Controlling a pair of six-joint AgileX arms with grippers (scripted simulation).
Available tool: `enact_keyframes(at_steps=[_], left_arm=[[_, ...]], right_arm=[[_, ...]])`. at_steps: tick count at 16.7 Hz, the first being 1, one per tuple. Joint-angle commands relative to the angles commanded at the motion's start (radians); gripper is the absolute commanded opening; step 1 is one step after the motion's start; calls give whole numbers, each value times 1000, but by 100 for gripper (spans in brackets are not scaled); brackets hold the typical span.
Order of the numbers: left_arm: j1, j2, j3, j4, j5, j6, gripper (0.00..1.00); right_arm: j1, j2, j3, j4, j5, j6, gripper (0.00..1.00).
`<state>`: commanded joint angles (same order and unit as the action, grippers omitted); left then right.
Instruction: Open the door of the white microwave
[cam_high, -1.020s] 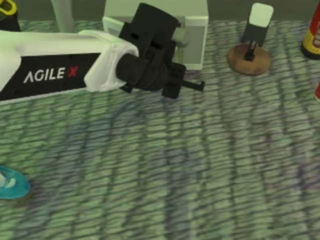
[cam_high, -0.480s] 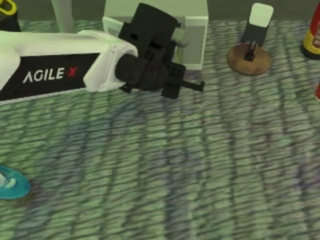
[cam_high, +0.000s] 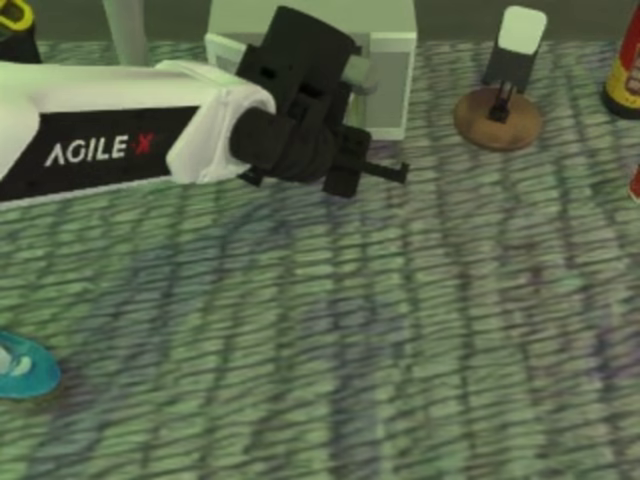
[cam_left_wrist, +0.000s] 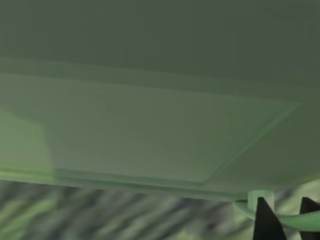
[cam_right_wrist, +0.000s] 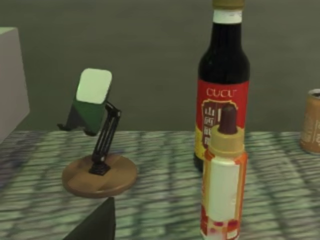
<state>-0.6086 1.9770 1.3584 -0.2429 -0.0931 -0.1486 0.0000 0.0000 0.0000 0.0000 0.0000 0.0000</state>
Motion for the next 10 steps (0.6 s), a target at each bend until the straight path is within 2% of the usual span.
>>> enact_keyframes(at_steps=[10], left_arm=[[-7, 0, 0, 0, 10, -3, 0]], right_arm=[[0, 0, 0, 0, 0, 0, 100]])
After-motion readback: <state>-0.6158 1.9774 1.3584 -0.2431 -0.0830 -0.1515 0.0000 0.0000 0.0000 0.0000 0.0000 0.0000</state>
